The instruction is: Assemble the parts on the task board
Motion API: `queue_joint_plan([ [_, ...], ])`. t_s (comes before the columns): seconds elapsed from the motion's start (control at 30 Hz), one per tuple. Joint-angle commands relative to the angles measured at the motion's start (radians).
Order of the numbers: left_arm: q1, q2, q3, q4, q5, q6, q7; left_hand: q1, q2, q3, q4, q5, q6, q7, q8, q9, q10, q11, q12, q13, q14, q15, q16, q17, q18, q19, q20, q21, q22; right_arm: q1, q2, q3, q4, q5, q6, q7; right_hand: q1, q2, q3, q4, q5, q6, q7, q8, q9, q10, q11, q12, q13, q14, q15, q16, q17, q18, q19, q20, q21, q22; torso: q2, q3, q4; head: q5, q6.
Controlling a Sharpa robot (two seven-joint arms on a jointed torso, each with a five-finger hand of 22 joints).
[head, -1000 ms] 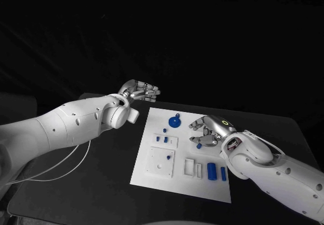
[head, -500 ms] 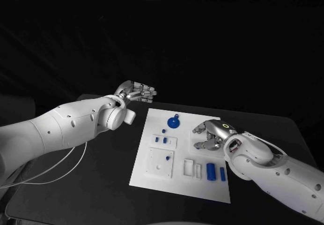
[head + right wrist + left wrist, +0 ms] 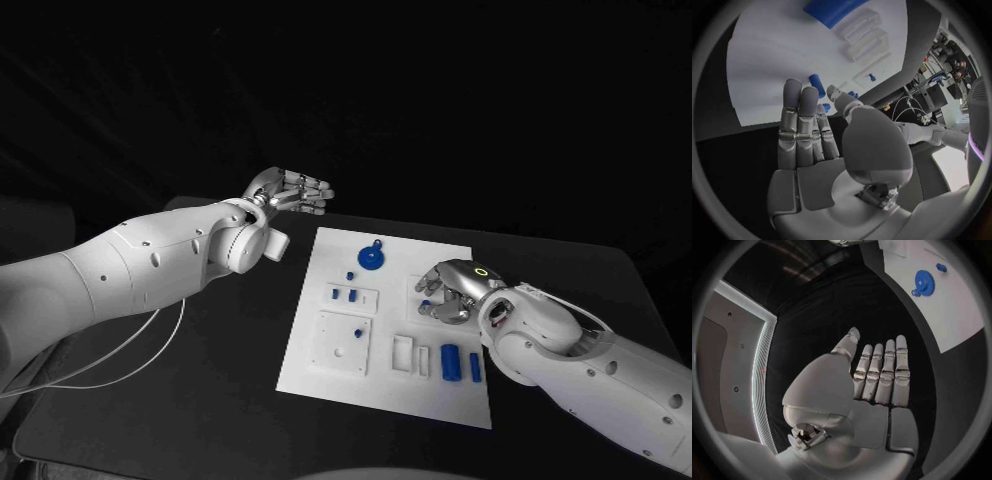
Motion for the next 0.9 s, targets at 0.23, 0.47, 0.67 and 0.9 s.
queue_joint_plan([
  [0.23, 0.000, -0.001, 0.001, 0.000, 0.007, 0.005, 0.014, -0.005, 0.006, -0.002, -0.004, 0.000, -0.002, -0.001, -0.003, -0.001, -0.003, 0.003, -0.002, -0.001, -0.009, 0.001, -0.001, -0.001, 0.014, -0.002, 0.004, -0.002, -0.001, -0.010, 0.009, -0.001, -0.007, -0.015, 0.031, -0.009, -0.021, 0.011, 0.089, -0.011, -0.004, 0.073, 0.006, 0.006, 0.005, 0.041, -0.010, -0.003, -0.001, 0.001, -0.010, 0.006, 0.009, -0.019, 0.029, -0.014, 0.013, 0.013, 0.000, 0.0012, -0.0002, -0.001, -0.005],
  [0.47, 0.000, 0.000, 0.001, -0.002, 0.009, 0.006, 0.012, -0.006, 0.003, -0.003, -0.005, 0.000, -0.003, 0.001, -0.003, -0.001, -0.011, 0.006, -0.002, -0.001, -0.011, 0.005, -0.001, -0.001, 0.014, -0.004, 0.005, -0.004, -0.002, -0.014, 0.016, -0.001, -0.014, -0.016, 0.046, -0.008, -0.027, 0.014, 0.104, -0.021, -0.003, 0.099, 0.007, 0.004, 0.004, 0.055, -0.012, -0.004, -0.001, 0.001, -0.012, 0.007, 0.015, -0.021, 0.027, -0.017, 0.017, 0.022, 0.000, 0.0007, 0.0002, 0.001, -0.007],
  [0.67, 0.000, 0.001, 0.001, -0.003, 0.010, 0.007, 0.012, -0.006, 0.003, -0.003, -0.005, 0.000, -0.003, 0.001, -0.003, -0.001, -0.011, 0.006, -0.002, -0.001, -0.011, 0.005, -0.001, -0.001, 0.014, -0.004, 0.005, -0.004, -0.002, -0.017, 0.018, -0.002, -0.016, -0.019, 0.055, -0.010, -0.023, 0.020, 0.108, -0.034, -0.002, 0.112, 0.005, 0.004, 0.004, 0.069, -0.016, -0.004, -0.001, 0.003, -0.015, 0.008, 0.019, -0.022, 0.027, -0.019, 0.021, 0.029, 0.000, 0.0006, -0.0003, 0.001, -0.008],
  [0.9, 0.000, 0.001, 0.001, -0.004, 0.011, 0.007, 0.012, -0.006, 0.003, -0.003, -0.005, 0.000, -0.003, 0.001, -0.003, -0.001, -0.011, 0.006, -0.002, -0.001, -0.011, 0.005, -0.001, -0.001, 0.014, -0.004, 0.005, -0.004, -0.002, -0.019, 0.021, -0.002, -0.015, -0.030, 0.025, -0.022, 0.027, 0.066, 0.158, -0.074, -0.006, 0.144, 0.002, 0.005, 0.007, 0.115, -0.028, -0.003, 0.000, 0.000, -0.026, 0.007, 0.025, -0.023, 0.021, -0.033, 0.032, 0.051, 0.000, 0.0010, -0.0001, 0.001, -0.011],
])
